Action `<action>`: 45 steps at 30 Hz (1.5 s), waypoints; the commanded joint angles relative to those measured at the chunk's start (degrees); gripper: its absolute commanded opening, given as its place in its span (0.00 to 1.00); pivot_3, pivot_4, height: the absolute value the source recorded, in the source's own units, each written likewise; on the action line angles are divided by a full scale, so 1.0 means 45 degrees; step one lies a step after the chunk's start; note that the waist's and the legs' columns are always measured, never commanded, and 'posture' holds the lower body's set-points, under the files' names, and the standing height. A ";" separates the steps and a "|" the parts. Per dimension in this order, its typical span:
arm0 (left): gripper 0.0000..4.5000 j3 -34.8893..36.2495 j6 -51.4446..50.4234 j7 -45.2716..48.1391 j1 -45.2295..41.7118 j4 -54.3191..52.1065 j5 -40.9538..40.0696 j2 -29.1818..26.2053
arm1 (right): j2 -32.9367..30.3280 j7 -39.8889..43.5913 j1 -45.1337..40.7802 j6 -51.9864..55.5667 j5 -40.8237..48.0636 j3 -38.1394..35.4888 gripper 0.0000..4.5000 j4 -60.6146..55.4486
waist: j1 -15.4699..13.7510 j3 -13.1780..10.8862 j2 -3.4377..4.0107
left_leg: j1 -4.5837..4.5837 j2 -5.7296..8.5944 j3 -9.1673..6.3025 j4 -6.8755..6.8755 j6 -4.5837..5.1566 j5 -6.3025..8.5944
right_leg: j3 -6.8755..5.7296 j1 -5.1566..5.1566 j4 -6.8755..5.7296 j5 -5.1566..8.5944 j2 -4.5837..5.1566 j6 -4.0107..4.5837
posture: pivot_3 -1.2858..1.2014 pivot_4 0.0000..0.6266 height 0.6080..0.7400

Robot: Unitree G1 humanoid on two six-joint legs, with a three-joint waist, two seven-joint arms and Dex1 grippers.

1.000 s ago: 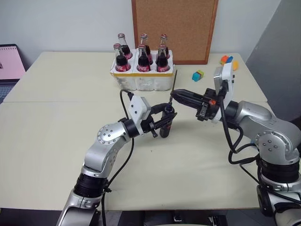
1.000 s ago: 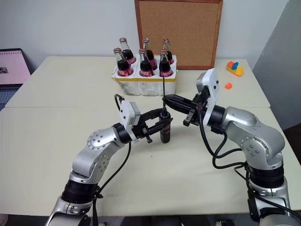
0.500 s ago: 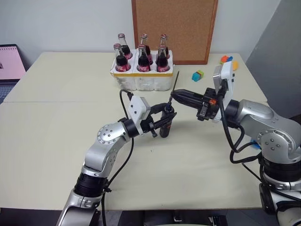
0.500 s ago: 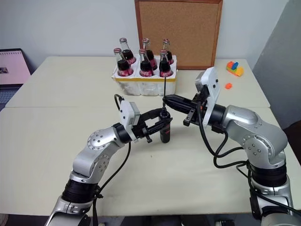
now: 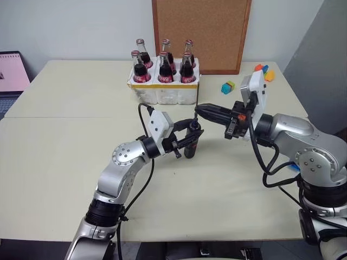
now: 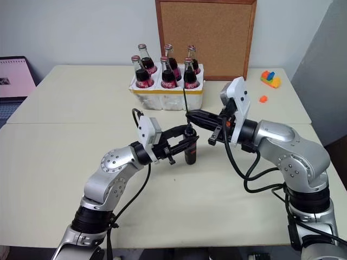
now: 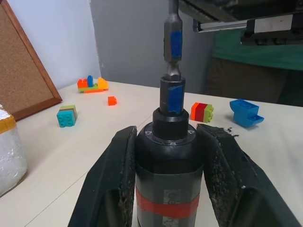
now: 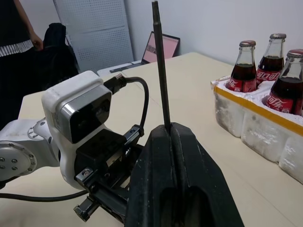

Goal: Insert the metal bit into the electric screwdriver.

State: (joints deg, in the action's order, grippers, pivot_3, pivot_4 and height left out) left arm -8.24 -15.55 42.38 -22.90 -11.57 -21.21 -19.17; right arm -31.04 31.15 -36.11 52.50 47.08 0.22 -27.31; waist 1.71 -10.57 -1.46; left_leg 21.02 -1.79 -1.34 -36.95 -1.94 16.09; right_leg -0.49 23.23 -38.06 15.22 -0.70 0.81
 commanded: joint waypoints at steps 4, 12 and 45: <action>0.36 0.0153 -0.0041 -0.0276 -0.0138 0.0385 0.0476 -0.0199 | 0.0271 -0.0349 0.0133 0.0544 -0.0088 0.0594 0.00 -0.0316 | 0.0004 0.0000 0.0000 | -0.0002 0.0000 -0.0001 0.0000 0.0000 0.0000 | 0.0003 0.0000 0.0000 0.0000 0.0000 0.0000 | 0.52 0.24 1.00; 0.36 0.0100 0.0034 -0.0186 -0.0187 0.0463 0.0529 -0.0251 | 0.0810 -0.0611 -0.0099 0.0462 0.0522 -0.0384 0.09 -0.0201 | 0.0002 0.0000 0.0001 | 0.0001 0.0000 -0.0001 -0.0001 0.0000 0.0000 | 0.0002 0.0000 -0.0002 -0.0004 0.0000 -0.0005 | 0.52 0.24 1.00; 0.36 -0.2497 0.0310 0.1923 -0.4623 0.3065 0.4484 -0.3539 | -0.5159 0.2459 0.2519 -0.0959 -0.0165 -0.2613 1.00 -0.2159 | -0.0244 -0.0013 0.0000 | 0.0240 0.0032 0.0010 -0.0022 -0.0001 -0.0001 | 0.0001 0.0195 0.0022 -0.0021 0.0013 0.0022 | 0.52 0.24 1.00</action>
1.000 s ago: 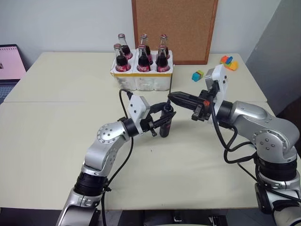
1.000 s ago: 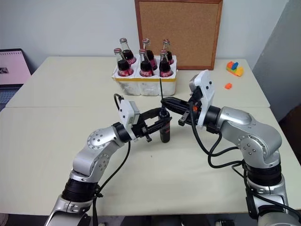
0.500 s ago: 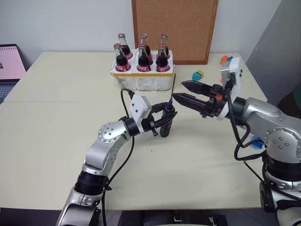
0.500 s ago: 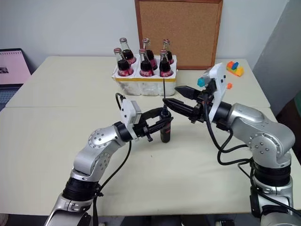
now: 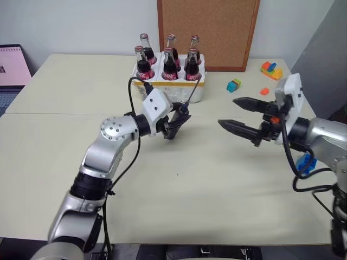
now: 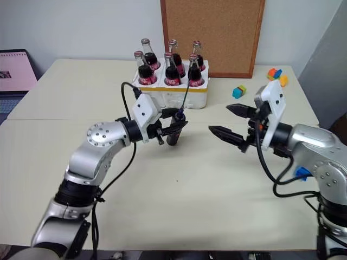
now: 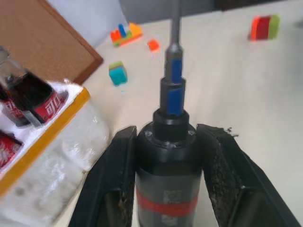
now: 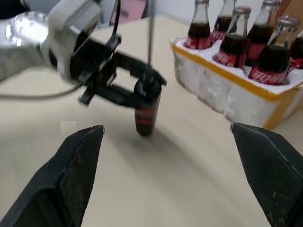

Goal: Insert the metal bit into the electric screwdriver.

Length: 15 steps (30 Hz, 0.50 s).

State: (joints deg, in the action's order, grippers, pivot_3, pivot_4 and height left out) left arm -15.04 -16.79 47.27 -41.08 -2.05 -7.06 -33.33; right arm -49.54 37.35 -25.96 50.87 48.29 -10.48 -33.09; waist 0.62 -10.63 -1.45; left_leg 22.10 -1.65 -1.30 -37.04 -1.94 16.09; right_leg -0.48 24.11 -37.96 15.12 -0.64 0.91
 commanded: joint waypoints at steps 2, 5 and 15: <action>0.36 -0.1756 0.1354 0.1302 -0.1301 0.1978 0.2120 -0.0312 | -0.2158 0.1637 0.0591 -0.0833 -0.1102 -0.0159 1.00 -0.1274 | -0.0032 0.0000 0.0001 | -0.0004 0.0007 0.0007 -0.0003 0.0001 0.0000 | -0.0010 -0.0002 -0.0008 0.0026 -0.0012 -0.0045 | 0.52 0.24 1.00; 0.36 -0.2878 0.2821 0.1567 -0.2266 0.3994 0.3323 0.0177 | -0.3001 0.1977 0.0847 -0.0973 -0.1468 -0.0260 1.00 -0.1417 | -0.0008 0.0000 0.0000 | -0.0027 -0.0001 0.0005 -0.0002 0.0003 0.0000 | -0.0012 -0.0011 -0.0013 0.0026 -0.0041 -0.0045 | 0.52 0.24 1.00; 0.36 -0.4831 0.6130 0.1834 -0.3828 0.9101 0.5894 0.2392 | -0.3332 0.1772 0.2185 -0.0753 -0.1983 -0.0581 1.00 -0.1740 | 0.0292 -0.0002 -0.0005 | -0.0037 -0.0007 0.0034 -0.0005 0.0012 -0.0005 | 0.0033 -0.0020 -0.0037 0.0006 -0.0058 -0.0032 | 0.52 0.24 1.00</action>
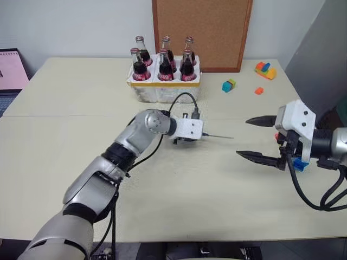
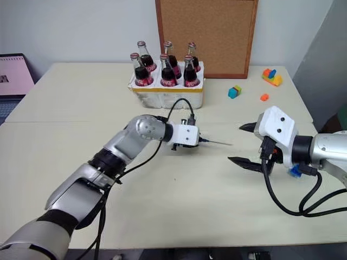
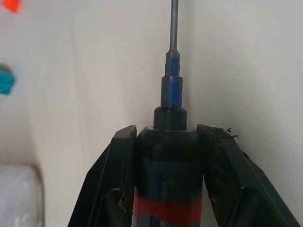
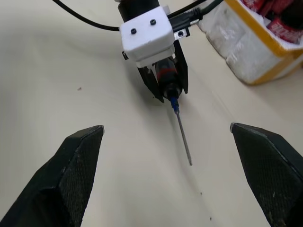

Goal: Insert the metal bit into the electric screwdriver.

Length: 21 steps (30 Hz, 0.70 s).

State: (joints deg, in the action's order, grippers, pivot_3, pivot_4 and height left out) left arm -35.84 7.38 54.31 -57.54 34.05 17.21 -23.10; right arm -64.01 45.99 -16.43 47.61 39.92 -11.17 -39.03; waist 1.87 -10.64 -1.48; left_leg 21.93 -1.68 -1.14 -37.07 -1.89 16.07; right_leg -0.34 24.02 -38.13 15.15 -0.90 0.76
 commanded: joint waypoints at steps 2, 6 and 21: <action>0.36 -0.0225 0.1081 0.0272 -0.0290 0.1636 0.0743 0.0381 | -0.0097 -0.0116 0.0177 -0.0028 -0.0195 -0.0415 1.00 -0.0457 | -0.0027 0.0003 0.0003 | -0.0002 0.0000 0.0009 0.0000 0.0000 0.0000 | 0.0017 -0.0002 -0.0007 0.0000 0.0000 0.0000 | 0.52 0.24 1.00; 0.44 -0.0119 0.1447 0.0477 -0.0414 0.2213 0.0861 0.0639 | -0.0171 0.0002 0.0358 -0.0172 -0.0430 -0.0359 1.00 -0.0413 | -0.0118 0.0004 0.0003 | -0.0007 0.0007 0.0000 -0.0017 -0.0001 0.0000 | -0.0016 -0.0003 -0.0002 0.0000 0.0006 -0.0002 | 0.52 0.24 1.00; 0.99 0.0992 0.1130 0.1612 -0.0149 0.1748 0.0241 0.0803 | -0.0073 0.0214 0.0075 -0.0413 -0.0785 0.0042 1.00 -0.0105 | -0.0087 0.0006 0.0004 | -0.0035 0.0008 -0.0016 -0.0049 -0.0001 0.0000 | -0.0028 -0.0090 0.0002 -0.0004 0.0005 -0.0013 | 0.52 0.24 1.00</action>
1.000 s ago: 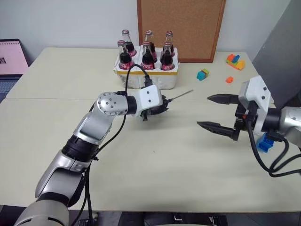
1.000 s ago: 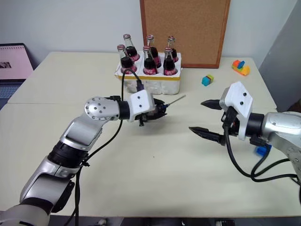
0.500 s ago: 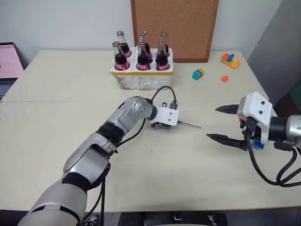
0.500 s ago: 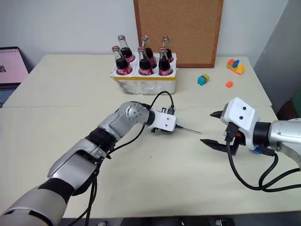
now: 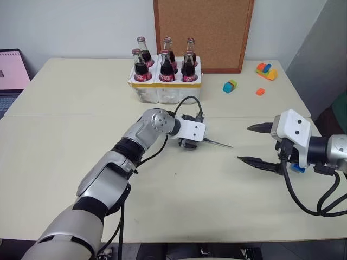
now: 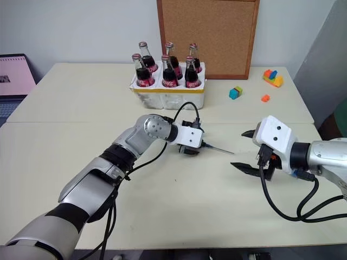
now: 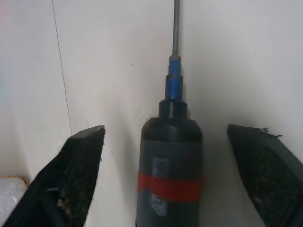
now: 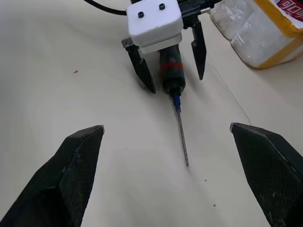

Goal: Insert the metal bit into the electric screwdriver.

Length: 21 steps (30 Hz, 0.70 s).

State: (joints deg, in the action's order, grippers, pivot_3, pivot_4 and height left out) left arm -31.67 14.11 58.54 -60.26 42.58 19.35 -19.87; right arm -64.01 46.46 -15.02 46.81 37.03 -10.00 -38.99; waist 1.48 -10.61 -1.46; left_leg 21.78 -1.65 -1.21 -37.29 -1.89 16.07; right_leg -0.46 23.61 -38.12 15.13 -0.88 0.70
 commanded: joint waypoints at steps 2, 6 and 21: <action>0.99 0.0686 -0.0900 0.0791 0.0452 -0.0610 -0.0823 0.0183 | -0.0107 0.0126 -0.0212 -0.0269 -0.0194 -0.0257 1.00 -0.0067 | 0.0000 0.0000 0.0001 | 0.0001 -0.0001 -0.0002 -0.0009 0.0000 0.0000 | -0.0001 0.0000 -0.0002 0.0000 0.0001 0.0000 | 0.52 0.24 1.00; 0.99 0.2276 -0.2219 0.1106 0.0225 -0.1769 -0.2128 -0.0446 | -0.0129 0.0192 -0.0081 -0.0311 -0.0260 -0.0416 1.00 -0.0033 | -0.0014 -0.0008 -0.0005 | 0.0037 -0.0016 -0.0030 -0.0123 0.0001 0.0001 | -0.0037 0.0014 -0.0029 0.0000 -0.0001 0.0001 | 0.52 0.24 1.00; 0.99 0.8040 -0.8509 0.3467 0.7230 -1.0530 -0.6989 -0.7365 | 0.0184 0.1220 0.2538 -0.1431 -0.0741 -0.3259 1.00 0.0515 | -0.0086 -0.0012 -0.0001 | -0.0015 -0.0035 -0.0053 -0.0156 -0.0006 -0.0001 | -0.0035 0.0041 -0.0190 0.0015 0.0035 0.0016 | 0.52 0.24 1.00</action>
State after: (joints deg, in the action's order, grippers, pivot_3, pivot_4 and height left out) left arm 0.22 -22.16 74.48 -28.57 -0.26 -9.20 -51.45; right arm -62.47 50.58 -4.17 41.93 34.57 -21.32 -36.96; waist 1.09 -10.67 -1.46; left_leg 21.70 -1.80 -1.44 -38.01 -1.91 16.06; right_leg -0.62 23.77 -38.97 15.20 -0.71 0.78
